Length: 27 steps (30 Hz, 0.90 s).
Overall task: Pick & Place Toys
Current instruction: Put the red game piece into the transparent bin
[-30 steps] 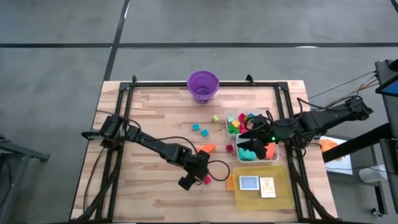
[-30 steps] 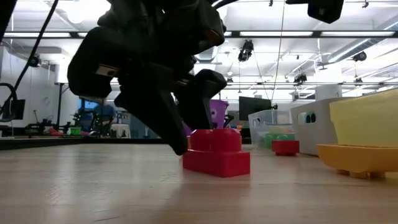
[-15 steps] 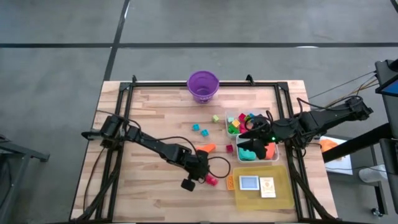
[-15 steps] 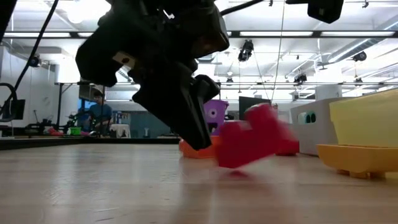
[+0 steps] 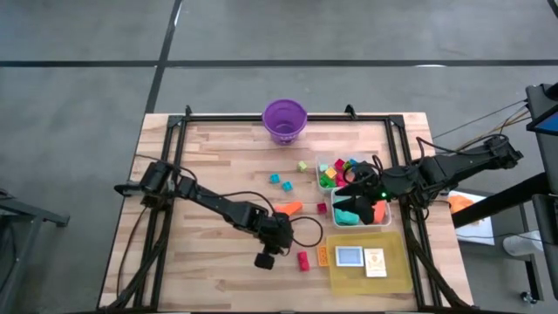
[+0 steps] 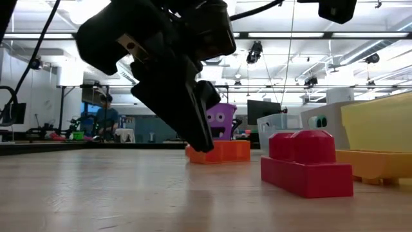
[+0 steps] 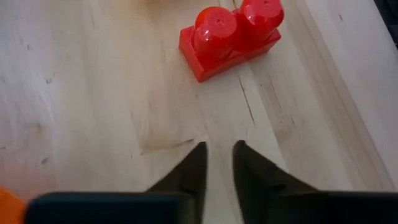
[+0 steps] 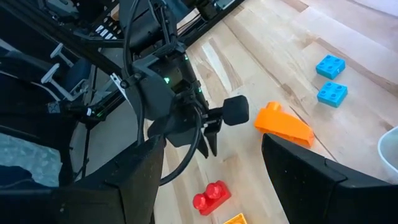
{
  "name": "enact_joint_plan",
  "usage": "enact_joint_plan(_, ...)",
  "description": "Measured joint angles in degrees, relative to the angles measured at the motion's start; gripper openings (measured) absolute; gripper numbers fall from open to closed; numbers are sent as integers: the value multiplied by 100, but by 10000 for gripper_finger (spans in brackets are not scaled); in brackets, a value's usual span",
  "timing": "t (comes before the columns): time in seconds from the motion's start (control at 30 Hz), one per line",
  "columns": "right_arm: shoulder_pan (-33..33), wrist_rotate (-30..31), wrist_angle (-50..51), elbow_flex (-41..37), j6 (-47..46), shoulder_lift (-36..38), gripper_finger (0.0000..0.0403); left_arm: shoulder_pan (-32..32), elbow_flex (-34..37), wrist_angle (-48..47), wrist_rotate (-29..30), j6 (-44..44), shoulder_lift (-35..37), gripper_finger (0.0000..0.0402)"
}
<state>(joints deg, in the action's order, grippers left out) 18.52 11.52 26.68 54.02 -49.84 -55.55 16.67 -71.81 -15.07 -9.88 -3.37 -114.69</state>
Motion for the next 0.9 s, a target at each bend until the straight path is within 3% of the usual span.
enact_joint_plan(0.1,0,-1,0,0,-105,0,266,-15,0,-137,89,-649,36,130)
enact_joint_plan(0.23,44,2,39,0,-772,-7,266,-55,36,-782,-25,-2316,286,208)
enact_joint_plan(0.37,122,-92,78,0,-1168,-173,266,94,368,-883,345,-3231,850,257)
enact_joint_plan(0.47,142,-416,122,27,-1107,-432,266,355,701,-853,861,-3749,1483,270)
enact_joint_plan(0.67,320,-954,452,826,92,-1472,266,777,1622,-409,1621,-5189,2728,272)
enact_joint_plan(0.8,325,-961,1358,1728,-1121,-2440,266,816,2426,-371,1831,-7628,3418,272)
enact_joint_plan(0.9,469,-902,1854,2518,-1755,-3194,266,906,3005,-362,1940,-8530,3875,272)
